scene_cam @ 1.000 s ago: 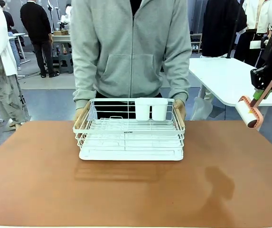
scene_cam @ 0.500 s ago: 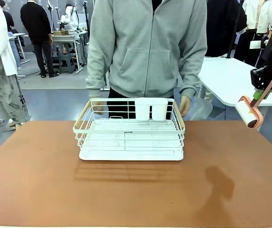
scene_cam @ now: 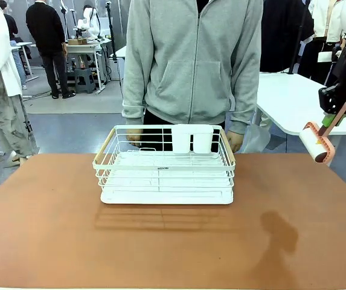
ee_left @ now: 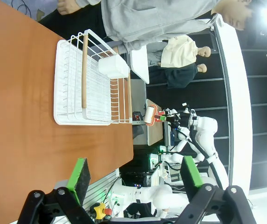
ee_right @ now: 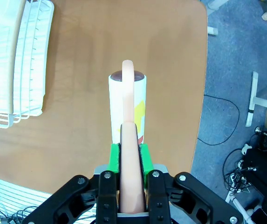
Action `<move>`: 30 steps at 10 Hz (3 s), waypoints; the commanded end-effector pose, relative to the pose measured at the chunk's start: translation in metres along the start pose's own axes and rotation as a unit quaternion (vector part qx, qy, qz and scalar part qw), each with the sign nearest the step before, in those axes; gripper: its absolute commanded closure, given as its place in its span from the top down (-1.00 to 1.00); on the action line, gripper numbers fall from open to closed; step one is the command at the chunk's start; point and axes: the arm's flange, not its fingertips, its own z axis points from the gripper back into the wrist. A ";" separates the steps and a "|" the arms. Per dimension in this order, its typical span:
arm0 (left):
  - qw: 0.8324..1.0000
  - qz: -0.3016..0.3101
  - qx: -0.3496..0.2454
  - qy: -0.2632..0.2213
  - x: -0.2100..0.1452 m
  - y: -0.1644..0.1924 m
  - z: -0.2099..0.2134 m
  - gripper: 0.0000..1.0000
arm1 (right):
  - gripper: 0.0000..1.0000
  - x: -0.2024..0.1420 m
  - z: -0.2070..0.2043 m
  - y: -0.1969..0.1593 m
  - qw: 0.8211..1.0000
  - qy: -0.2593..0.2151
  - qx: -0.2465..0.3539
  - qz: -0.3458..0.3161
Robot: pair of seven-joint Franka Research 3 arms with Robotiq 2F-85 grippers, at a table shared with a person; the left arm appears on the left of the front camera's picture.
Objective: Clean the table.
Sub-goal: Place the Lint Roller down when the Dish drying rack is positioned in the middle of the table.
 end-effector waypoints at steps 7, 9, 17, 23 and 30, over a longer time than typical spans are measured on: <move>1.000 -0.002 -0.003 -0.001 -0.001 -0.001 0.002 1.00 | -0.58 0.012 -0.011 0.006 0.979 -0.020 0.030 -0.200; 1.000 -0.002 -0.003 -0.001 -0.001 -0.001 0.002 1.00 | -0.58 0.007 -0.013 0.010 0.919 -0.034 0.037 -0.391; 1.000 -0.002 -0.003 -0.001 -0.001 -0.001 0.002 1.00 | -0.58 0.026 -0.115 -0.008 0.714 -0.118 0.162 -0.671; 1.000 -0.002 -0.003 -0.001 -0.001 -0.001 0.002 1.00 | -0.58 0.020 -0.179 -0.008 0.689 -0.098 0.156 -0.701; 1.000 -0.002 -0.003 -0.001 -0.001 -0.001 0.002 1.00 | -0.58 0.011 -0.202 -0.004 0.687 -0.090 0.161 -0.703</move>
